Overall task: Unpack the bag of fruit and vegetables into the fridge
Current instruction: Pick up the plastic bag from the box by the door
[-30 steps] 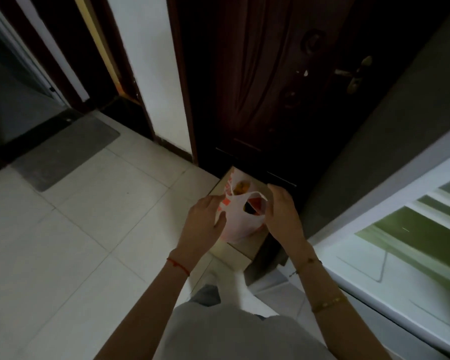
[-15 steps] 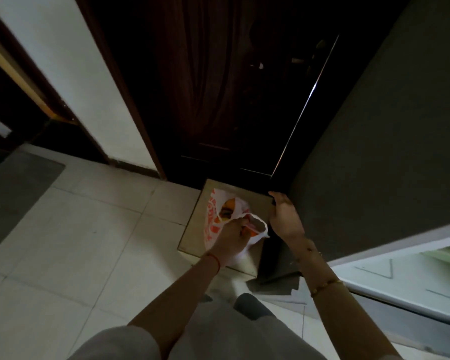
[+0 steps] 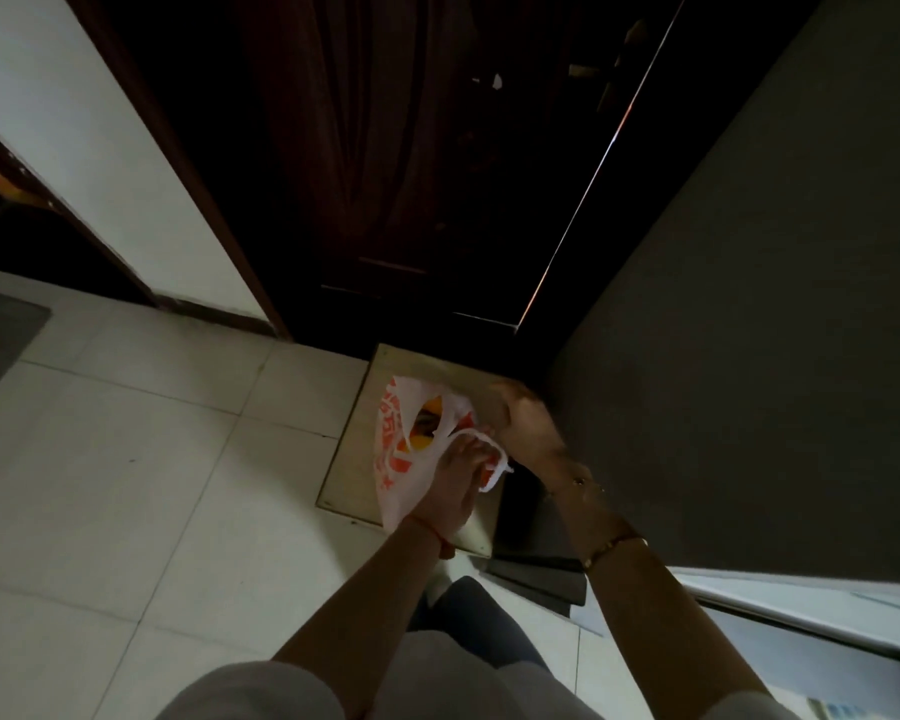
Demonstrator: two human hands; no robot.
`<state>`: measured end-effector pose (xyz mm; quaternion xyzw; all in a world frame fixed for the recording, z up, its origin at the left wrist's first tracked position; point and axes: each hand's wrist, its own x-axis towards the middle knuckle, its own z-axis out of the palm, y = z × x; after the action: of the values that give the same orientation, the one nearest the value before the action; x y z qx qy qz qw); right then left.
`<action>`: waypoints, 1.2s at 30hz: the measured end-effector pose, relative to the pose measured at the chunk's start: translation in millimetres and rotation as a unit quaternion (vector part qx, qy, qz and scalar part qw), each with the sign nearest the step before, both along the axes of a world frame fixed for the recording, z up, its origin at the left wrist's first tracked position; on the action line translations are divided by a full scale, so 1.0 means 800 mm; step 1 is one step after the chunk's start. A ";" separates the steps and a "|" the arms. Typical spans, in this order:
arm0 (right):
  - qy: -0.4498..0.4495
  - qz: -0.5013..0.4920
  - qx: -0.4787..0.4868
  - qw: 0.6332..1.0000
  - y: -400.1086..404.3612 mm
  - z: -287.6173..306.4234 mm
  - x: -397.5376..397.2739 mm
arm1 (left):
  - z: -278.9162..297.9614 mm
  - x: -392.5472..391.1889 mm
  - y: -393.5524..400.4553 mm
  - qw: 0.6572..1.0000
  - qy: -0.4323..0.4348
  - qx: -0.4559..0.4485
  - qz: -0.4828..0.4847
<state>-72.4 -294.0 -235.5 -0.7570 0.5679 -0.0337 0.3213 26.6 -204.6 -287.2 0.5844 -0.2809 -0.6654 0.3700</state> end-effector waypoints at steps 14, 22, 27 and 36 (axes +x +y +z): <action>0.076 0.180 0.115 0.974 0.017 -0.043 0.088 | -0.012 0.061 0.075 0.941 0.051 0.112 0.315; 0.125 0.262 0.121 0.949 0.012 -0.068 0.117 | -0.019 0.071 0.089 0.928 0.055 0.101 0.355; 0.173 0.322 0.118 0.923 0.019 -0.049 0.134 | -0.026 0.077 0.092 0.924 0.062 0.099 0.364; 0.192 0.229 0.079 0.951 0.023 -0.075 0.124 | -0.006 0.088 0.096 0.915 0.073 0.103 0.383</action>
<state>26.6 -275.5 -295.1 -0.8311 0.4314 0.2310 0.2642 97.1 -128.0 -292.3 0.6318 0.0626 -0.5392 0.5534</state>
